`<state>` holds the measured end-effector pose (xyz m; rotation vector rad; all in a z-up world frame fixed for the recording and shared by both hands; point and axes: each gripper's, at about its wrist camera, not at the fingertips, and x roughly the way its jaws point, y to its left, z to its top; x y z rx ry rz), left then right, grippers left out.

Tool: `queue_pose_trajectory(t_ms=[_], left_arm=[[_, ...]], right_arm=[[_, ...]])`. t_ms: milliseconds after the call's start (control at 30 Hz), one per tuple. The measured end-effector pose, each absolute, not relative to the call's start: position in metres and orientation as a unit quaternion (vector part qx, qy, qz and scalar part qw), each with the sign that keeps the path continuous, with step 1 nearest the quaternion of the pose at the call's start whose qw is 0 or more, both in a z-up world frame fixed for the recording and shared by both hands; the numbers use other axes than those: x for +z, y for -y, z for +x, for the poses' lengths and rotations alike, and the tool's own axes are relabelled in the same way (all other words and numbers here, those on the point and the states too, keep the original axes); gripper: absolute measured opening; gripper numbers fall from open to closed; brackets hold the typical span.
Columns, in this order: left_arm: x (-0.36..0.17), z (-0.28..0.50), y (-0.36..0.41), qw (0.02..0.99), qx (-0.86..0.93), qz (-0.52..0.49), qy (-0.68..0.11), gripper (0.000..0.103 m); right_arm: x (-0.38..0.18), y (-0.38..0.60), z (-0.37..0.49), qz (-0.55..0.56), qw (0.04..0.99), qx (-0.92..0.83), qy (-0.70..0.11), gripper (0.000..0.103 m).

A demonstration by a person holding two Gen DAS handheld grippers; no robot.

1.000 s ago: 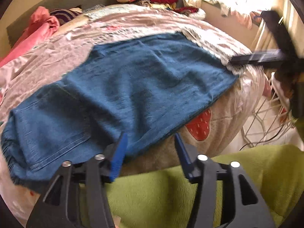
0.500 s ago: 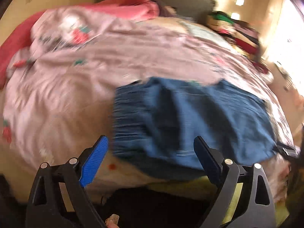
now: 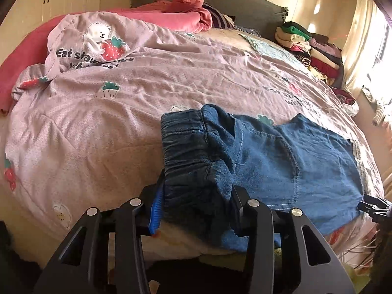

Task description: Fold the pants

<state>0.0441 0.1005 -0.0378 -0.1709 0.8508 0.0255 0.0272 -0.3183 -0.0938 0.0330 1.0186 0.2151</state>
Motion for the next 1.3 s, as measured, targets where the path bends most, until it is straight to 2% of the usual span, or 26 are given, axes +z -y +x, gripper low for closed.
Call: queue_pose_trajectory(t_ms=[233,433,633,1000,1133,1300], left_arm=[[-0.056,0.047,-0.109,0.897,0.016,-0.097,-0.432,0.051],[-0.014,0.025,-0.108,0.918,0.037,-0.082,-0.386,0.056],[0.015,0.028,-0.063,0.928,-0.028,-0.053,-0.367,0.056],[-0.030,0.087,0.059,0.886,-0.149,0.036,-0.437,0.056],[-0.059,0.098,0.067,0.870,-0.135,0.063,-0.471,0.056],[-0.069,0.098,0.063,0.865,-0.139,0.056,-0.478,0.057]], right_arm=[[-0.094,0.316,0.027,0.011,0.868,0.102,-0.486,0.076],[-0.078,0.329,0.025,0.054,0.875,0.106,-0.469,0.076],[-0.067,0.331,0.030,0.069,0.884,0.105,-0.450,0.076],[-0.065,0.299,0.061,0.046,0.883,0.144,-0.444,0.076],[-0.083,0.305,0.071,0.049,0.871,0.127,-0.471,0.076],[-0.092,0.302,0.073,0.040,0.871,0.126,-0.474,0.078]])
